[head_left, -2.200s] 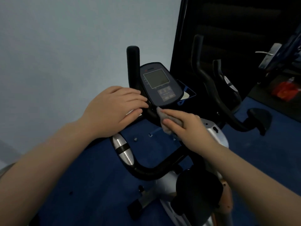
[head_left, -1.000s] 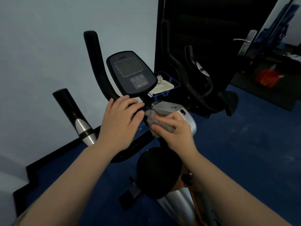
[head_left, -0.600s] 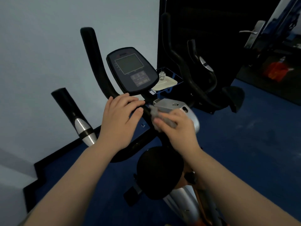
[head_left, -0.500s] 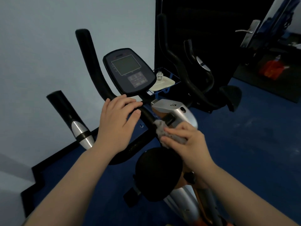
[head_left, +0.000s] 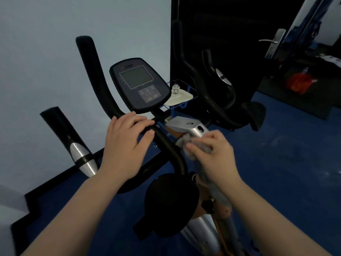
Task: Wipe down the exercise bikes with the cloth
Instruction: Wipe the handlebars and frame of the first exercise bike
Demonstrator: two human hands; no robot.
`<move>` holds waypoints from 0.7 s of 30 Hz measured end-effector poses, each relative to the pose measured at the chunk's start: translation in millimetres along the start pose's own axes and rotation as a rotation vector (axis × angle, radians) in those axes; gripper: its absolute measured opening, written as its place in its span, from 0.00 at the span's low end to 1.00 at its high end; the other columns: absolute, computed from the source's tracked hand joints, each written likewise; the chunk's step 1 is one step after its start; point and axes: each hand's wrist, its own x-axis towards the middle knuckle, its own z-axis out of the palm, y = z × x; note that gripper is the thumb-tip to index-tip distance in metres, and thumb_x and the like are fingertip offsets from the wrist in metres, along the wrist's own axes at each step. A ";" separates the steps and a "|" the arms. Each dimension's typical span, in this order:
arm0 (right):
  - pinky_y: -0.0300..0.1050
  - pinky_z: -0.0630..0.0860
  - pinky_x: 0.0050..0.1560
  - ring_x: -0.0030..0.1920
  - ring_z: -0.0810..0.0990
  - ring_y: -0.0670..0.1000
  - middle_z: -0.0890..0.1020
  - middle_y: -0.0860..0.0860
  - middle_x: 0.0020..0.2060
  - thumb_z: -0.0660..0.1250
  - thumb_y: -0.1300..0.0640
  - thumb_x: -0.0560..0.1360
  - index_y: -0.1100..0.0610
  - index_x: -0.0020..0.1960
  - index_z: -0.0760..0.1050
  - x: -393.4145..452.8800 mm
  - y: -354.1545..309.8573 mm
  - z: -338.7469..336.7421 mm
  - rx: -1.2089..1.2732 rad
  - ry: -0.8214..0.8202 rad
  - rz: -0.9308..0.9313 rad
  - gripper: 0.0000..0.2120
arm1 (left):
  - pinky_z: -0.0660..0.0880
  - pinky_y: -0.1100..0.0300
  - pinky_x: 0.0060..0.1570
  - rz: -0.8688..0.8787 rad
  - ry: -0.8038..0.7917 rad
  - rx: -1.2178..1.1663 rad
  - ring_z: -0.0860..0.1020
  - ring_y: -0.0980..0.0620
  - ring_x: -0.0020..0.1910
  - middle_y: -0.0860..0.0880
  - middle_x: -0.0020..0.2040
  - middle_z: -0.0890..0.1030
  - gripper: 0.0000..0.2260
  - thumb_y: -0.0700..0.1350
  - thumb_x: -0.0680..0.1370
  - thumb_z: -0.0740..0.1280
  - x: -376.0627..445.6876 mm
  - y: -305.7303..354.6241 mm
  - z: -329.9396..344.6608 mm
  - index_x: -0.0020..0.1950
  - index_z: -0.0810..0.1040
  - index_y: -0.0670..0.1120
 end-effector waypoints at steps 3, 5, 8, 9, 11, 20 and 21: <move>0.38 0.69 0.38 0.42 0.75 0.43 0.76 0.46 0.50 0.67 0.48 0.76 0.50 0.55 0.82 20.9 -19.9 31.0 -0.363 0.141 -0.034 0.11 | 0.56 0.44 0.72 -0.007 0.012 0.004 0.66 0.54 0.69 0.55 0.61 0.77 0.17 0.54 0.78 0.56 0.0 1.2 -0.3 0.61 0.78 0.53; 0.39 0.69 0.35 0.41 0.76 0.44 0.76 0.45 0.49 0.63 0.47 0.78 0.49 0.51 0.83 16.3 -23.4 44.6 -0.423 0.068 -0.090 0.11 | 0.55 0.45 0.72 -0.004 0.014 0.005 0.65 0.54 0.69 0.55 0.61 0.76 0.17 0.54 0.78 0.56 0.0 1.3 -0.9 0.61 0.78 0.53; 0.31 0.68 0.38 0.43 0.75 0.40 0.76 0.40 0.43 0.65 0.46 0.76 0.46 0.51 0.83 17.1 -11.4 27.2 -0.221 -0.103 -0.116 0.10 | 0.54 0.46 0.73 0.011 0.012 0.009 0.65 0.55 0.69 0.56 0.61 0.76 0.17 0.54 0.78 0.56 -1.2 0.8 -0.4 0.61 0.78 0.53; 0.33 0.68 0.40 0.43 0.75 0.40 0.76 0.40 0.43 0.66 0.46 0.76 0.46 0.50 0.83 22.0 -9.5 20.4 -0.215 -0.135 -0.123 0.09 | 0.54 0.46 0.73 0.012 0.012 0.008 0.65 0.55 0.69 0.56 0.61 0.76 0.17 0.54 0.78 0.56 -1.2 0.4 -0.2 0.61 0.78 0.53; 0.39 0.69 0.41 0.44 0.76 0.43 0.76 0.42 0.45 0.66 0.46 0.76 0.47 0.49 0.83 30.8 -13.3 21.1 -0.355 -0.104 -0.165 0.09 | 0.53 0.46 0.73 0.006 0.016 0.018 0.65 0.54 0.69 0.56 0.61 0.76 0.17 0.54 0.78 0.56 -0.4 -0.5 0.3 0.61 0.78 0.54; 0.39 0.77 0.48 0.44 0.80 0.39 0.82 0.41 0.39 0.73 0.48 0.69 0.46 0.43 0.84 41.9 -53.2 17.5 0.113 -0.200 -0.228 0.04 | 0.59 0.64 0.69 -0.062 -0.018 -0.278 0.68 0.68 0.63 0.64 0.57 0.77 0.11 0.48 0.80 0.59 3.4 -3.8 -24.6 0.57 0.79 0.56; 0.36 0.74 0.50 0.45 0.79 0.39 0.81 0.41 0.40 0.74 0.50 0.68 0.46 0.45 0.83 37.6 -62.4 25.3 0.135 -0.260 -0.331 0.06 | 0.66 0.65 0.64 -0.099 0.033 -0.359 0.73 0.68 0.59 0.63 0.55 0.79 0.10 0.45 0.80 0.61 3.5 -7.1 -33.7 0.56 0.80 0.54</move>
